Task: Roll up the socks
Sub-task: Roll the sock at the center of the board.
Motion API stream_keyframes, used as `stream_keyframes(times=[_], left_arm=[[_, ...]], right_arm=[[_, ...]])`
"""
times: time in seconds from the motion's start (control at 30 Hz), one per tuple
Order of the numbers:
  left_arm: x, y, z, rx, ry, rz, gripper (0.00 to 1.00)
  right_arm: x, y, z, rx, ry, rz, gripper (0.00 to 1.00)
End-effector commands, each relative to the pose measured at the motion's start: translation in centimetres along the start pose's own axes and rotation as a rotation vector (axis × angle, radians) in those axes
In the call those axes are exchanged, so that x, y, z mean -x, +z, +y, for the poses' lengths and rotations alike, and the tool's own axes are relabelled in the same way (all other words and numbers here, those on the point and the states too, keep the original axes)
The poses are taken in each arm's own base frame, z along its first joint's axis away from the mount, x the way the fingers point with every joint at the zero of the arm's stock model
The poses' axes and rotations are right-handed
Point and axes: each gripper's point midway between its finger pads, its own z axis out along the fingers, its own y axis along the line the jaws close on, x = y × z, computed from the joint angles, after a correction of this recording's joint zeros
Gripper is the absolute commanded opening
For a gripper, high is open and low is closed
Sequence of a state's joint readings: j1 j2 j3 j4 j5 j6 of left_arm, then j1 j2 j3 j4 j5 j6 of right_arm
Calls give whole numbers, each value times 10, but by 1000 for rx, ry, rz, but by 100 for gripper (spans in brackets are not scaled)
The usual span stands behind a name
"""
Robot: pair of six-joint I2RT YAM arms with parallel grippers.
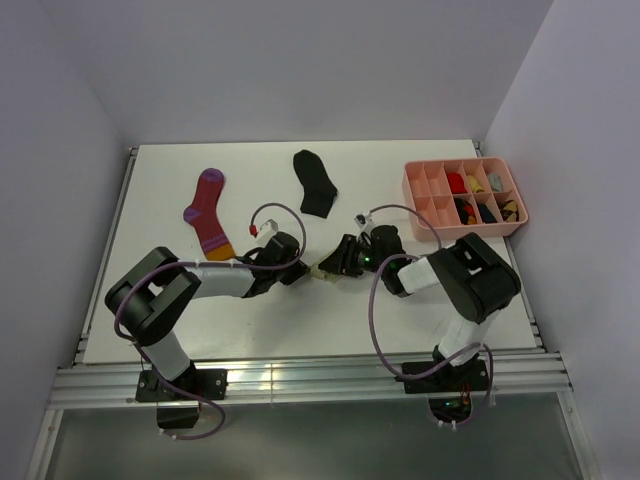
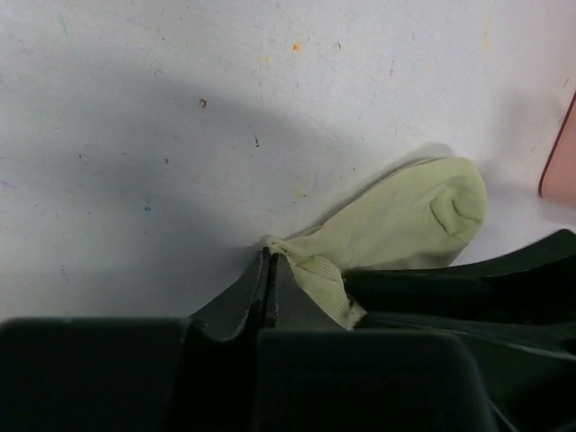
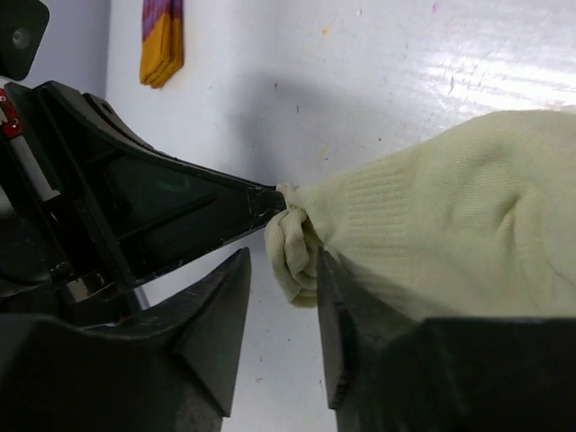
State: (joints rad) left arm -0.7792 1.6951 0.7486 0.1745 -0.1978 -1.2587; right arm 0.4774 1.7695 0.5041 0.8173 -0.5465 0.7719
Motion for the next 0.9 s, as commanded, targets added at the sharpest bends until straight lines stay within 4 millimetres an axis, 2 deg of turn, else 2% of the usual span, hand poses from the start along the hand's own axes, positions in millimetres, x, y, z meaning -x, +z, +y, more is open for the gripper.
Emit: stream_keyframes(times=[0.0,0.13,0.17,0.2,0.27,0.3,0.33,0.4,0.43,0.47,0.6,0.73,0.87], left_arm=[[6,-4,-7,1,42,-23,0],[8,-4,-8,0,58,-30,0],[8,-4,-8,2,65,-31,0],[8,-4,-8,1,71,-33,0],[10,-6,-11,-2,90,-42,0],[9,-7,-12,-6,98,-44,0],[11,-8,-14,-10,103,-50,0],[11,-9,-16,-14,120,-54,0],[10,-10,-16,-15,127,-53,0],[11,-11,-17,-18,136,-56,0],[8,-14,-15,-8,194,-48,0],[5,-15,-14,0,230,-41,0],[0,-10,-14,19,279,-30,0]], right_arm=[[21,-10,6,-74,-123,-38,45],[41,-21,10,-154,-167,-86,46],[48,-23,2,-210,-168,-111,46],[46,-26,-6,-258,-167,-95,45],[56,-25,-14,-320,-169,-119,45],[54,-25,-19,-341,-165,-106,45],[51,-22,-28,-369,-156,-89,44],[58,-16,-30,-383,-153,-94,43],[53,-11,-40,-405,-143,-71,43],[59,-6,-39,-405,-144,-74,43],[63,11,-55,-443,-171,-39,43],[66,17,-56,-431,-217,-19,43],[71,22,-46,-389,-257,-20,43]])
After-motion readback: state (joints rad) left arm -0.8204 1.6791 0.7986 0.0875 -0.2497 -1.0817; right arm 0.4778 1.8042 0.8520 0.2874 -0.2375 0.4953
